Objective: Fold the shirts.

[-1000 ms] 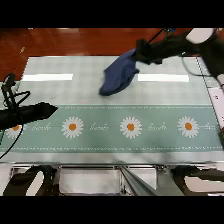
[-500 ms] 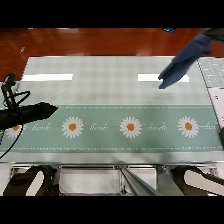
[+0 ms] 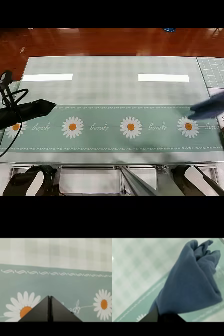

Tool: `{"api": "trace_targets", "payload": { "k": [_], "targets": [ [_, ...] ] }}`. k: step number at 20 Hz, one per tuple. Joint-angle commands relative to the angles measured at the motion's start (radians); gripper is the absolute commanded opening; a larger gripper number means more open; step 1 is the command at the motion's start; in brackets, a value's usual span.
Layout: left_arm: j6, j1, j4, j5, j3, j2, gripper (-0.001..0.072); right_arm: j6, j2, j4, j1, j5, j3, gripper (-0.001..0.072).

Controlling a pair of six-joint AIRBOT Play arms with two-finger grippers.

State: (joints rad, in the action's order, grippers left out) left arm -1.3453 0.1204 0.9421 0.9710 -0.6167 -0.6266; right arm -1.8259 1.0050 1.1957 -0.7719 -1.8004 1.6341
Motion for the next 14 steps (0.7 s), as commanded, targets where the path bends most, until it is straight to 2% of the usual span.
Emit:
{"api": "trace_targets", "payload": {
  "k": [1, 4, 7, 9, 10, 11, 12, 14],
  "targets": [
    [0.018, -0.031, 0.001, -0.041, 0.000, -0.003, 0.0022, 0.019, -0.144, 0.077, -0.205, -0.057, -0.199, 0.0023],
    [0.018, -0.069, 0.001, -0.040, 0.000, -0.011, 0.0022, 0.083, -0.245, 0.179, -0.375, -0.058, -0.383, 0.0023],
    [0.018, -0.077, 0.000, -0.041, -0.001, -0.029, 0.0022, 0.168, -0.316, 0.387, -0.502, -0.058, -0.533, 0.0024],
    [0.018, -0.077, 0.000, -0.042, -0.001, -0.048, 0.0022, 0.150, -0.338, 0.459, -0.534, -0.057, -0.598, 0.0027],
    [0.018, -0.077, 0.000, -0.044, -0.001, -0.060, 0.0022, 0.144, -0.340, 0.473, -0.533, -0.057, -0.617, 0.0118],
    [0.018, -0.077, 0.000, -0.048, -0.001, -0.073, 0.0022, 0.145, -0.339, 0.498, -0.533, -0.057, -0.631, 0.0353],
    [0.018, -0.077, 0.000, -0.053, 0.000, -0.086, 0.0022, 0.145, -0.339, 0.524, -0.533, -0.057, -0.637, 0.0413],
    [0.018, -0.077, 0.000, -0.088, -0.001, -0.119, 0.0022, 0.144, -0.339, 0.536, -0.533, -0.056, -0.637, 0.0413]
  ]
}}
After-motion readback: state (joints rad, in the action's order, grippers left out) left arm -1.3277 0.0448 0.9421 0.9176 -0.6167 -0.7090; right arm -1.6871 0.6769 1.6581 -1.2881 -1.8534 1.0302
